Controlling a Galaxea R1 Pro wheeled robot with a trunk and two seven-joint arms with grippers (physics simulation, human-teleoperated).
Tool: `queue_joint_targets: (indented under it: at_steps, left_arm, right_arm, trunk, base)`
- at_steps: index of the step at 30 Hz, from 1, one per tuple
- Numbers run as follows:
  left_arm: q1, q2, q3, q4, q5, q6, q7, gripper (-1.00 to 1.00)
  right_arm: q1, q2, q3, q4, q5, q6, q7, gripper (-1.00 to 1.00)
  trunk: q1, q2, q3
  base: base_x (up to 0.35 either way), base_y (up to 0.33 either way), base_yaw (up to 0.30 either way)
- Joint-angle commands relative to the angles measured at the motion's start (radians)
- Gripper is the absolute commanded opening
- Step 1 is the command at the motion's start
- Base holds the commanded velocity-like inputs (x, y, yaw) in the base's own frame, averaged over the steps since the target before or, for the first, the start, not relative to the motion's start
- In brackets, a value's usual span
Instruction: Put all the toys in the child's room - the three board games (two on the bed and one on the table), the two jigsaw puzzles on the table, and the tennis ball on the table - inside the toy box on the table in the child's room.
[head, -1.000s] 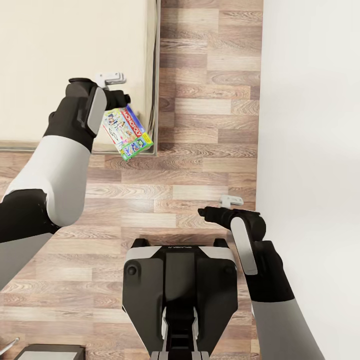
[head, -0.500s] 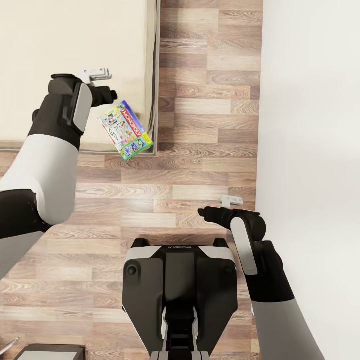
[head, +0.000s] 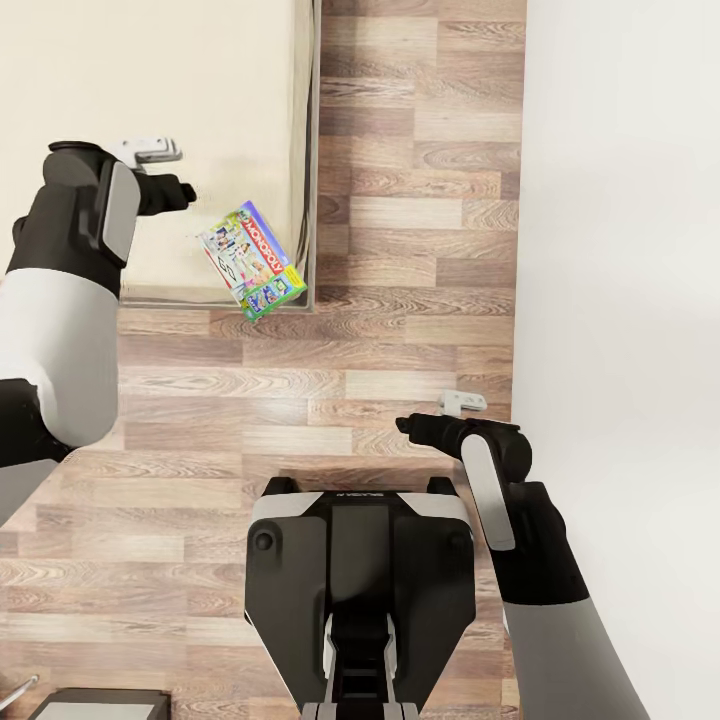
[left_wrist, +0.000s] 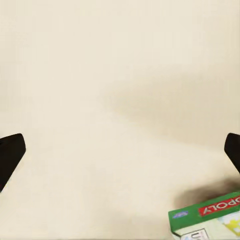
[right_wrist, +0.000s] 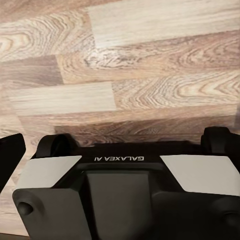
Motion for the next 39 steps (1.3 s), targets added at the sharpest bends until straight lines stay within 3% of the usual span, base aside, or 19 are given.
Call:
queue_joint_targets:
  at_steps: [1, 7, 8, 14, 17, 24, 39]
  left_arm:
    - [0.0, 0.006, 0.001, -0.006, 0.0, 0.014, 0.001, 1.0]
    - [0.0, 0.044, -0.001, -0.047, 0.002, 0.072, 0.001, 1.0]
    - [0.0, 0.085, -0.001, -0.061, 0.003, 0.093, 0.0, 1.0]
    - [0.0, 0.141, 0.0, -0.067, 0.004, 0.103, -0.004, 1.0]
    - [0.0, 0.177, -0.002, -0.069, 0.003, 0.106, -0.038, 1.0]
    - [0.0, 0.221, -0.007, -0.069, -0.006, 0.108, -0.119, 1.0]
    - [0.0, 0.307, -0.011, -0.068, -0.004, 0.127, -0.143, 1.0]
  right_arm:
    - [0.0, 0.0, 0.001, -0.001, -0.01, 0.003, -0.01, 1.0]
    - [-0.001, 0.0, 0.0, -0.001, -0.01, 0.003, -0.01, 1.0]
    - [-0.002, 0.0, -0.001, -0.001, -0.01, 0.003, -0.01, 1.0]
    - [0.0, 0.0, -0.003, -0.001, -0.01, 0.003, -0.01, 1.0]
    - [0.001, 0.0, -0.004, -0.001, -0.01, 0.003, -0.01, 1.0]
    - [0.001, 0.0, -0.004, -0.001, -0.009, 0.003, -0.01, 1.0]
    - [0.005, 0.0, -0.003, -0.001, -0.009, 0.003, -0.01, 1.0]
  trunk:
    - [0.001, -0.002, -0.001]
    - [0.001, -0.002, -0.001]
    - [0.001, -0.002, -0.001]
    - [0.001, -0.002, -0.001]
    - [0.001, -0.002, -0.001]
    - [0.001, -0.002, -0.001]
    - [0.001, -0.002, 0.004]
  base:
    - [0.0, 0.0, 0.0]
    - [0.0, 0.0, 0.0]
    - [0.0, 0.0, 0.0]
    - [0.0, 0.0, 0.0]
    - [0.0, 0.0, 0.0]
    - [0.0, 0.0, 0.0]
    - [0.0, 0.0, 0.0]
